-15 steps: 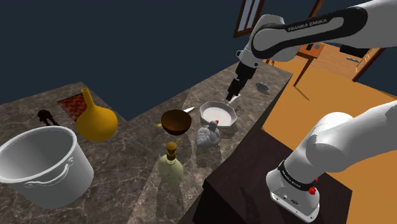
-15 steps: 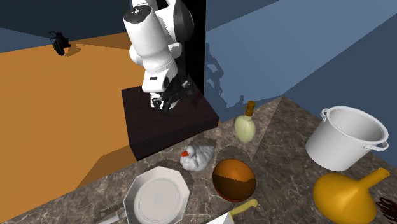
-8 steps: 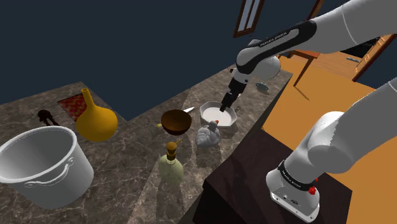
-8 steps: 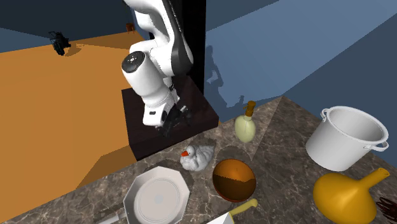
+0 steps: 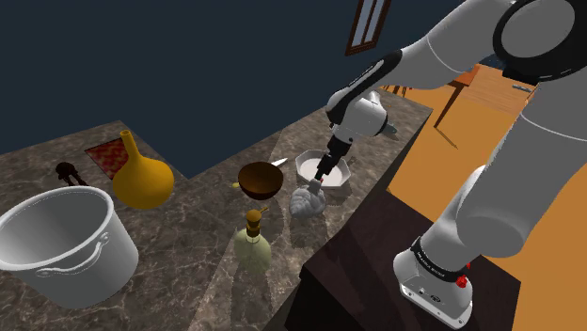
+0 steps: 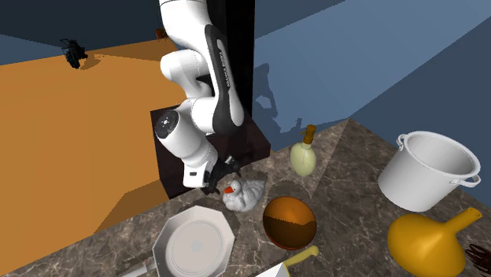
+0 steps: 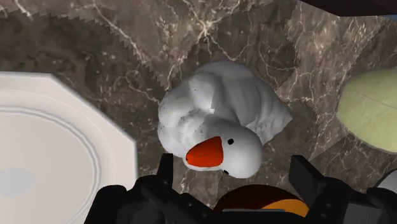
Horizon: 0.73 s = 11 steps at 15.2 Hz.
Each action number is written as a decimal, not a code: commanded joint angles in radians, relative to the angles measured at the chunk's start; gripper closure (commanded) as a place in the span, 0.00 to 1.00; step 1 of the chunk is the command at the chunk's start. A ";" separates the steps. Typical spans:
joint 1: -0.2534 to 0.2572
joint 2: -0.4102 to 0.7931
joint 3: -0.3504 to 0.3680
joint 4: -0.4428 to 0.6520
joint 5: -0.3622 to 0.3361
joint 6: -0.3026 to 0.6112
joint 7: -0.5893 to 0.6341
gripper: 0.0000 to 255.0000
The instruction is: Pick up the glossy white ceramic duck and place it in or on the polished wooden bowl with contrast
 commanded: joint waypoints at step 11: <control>0.008 0.120 0.051 0.022 0.155 0.066 -0.107 0.00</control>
